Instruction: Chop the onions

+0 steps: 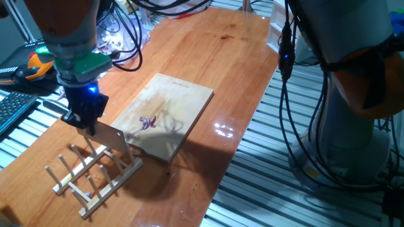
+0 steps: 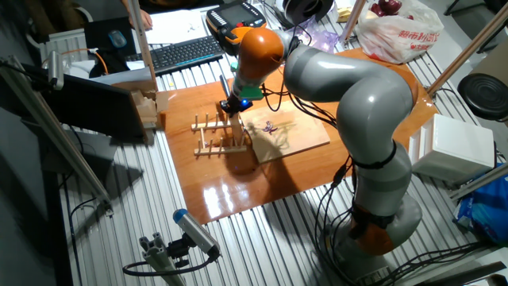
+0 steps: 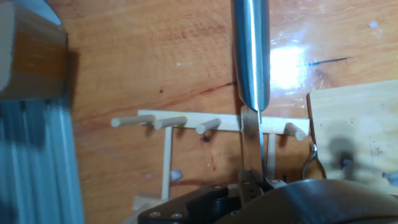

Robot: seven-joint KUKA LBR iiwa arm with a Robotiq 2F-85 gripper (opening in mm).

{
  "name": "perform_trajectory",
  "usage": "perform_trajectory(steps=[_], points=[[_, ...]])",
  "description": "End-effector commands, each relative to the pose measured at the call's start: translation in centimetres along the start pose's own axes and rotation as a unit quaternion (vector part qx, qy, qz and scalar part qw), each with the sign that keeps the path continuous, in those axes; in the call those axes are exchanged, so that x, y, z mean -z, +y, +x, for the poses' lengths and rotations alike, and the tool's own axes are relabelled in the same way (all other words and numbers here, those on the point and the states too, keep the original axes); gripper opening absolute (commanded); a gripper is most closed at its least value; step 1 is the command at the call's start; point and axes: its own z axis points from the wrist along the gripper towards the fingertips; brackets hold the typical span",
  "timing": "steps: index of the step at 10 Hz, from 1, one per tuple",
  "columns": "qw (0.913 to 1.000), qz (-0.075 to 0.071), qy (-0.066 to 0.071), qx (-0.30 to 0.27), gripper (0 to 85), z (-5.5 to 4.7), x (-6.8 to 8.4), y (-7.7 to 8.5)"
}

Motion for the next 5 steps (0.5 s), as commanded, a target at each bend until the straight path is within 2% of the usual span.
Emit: perform_trajectory(steps=[1,2,5], points=[[1.0000,-0.003,0.005,-0.006,0.0,0.2,0.8,0.3],[0.9999,-0.003,0.007,-0.009,0.0,0.5,1.1,0.4],[0.9999,0.004,-0.004,-0.014,0.0,0.0,0.2,-0.9]])
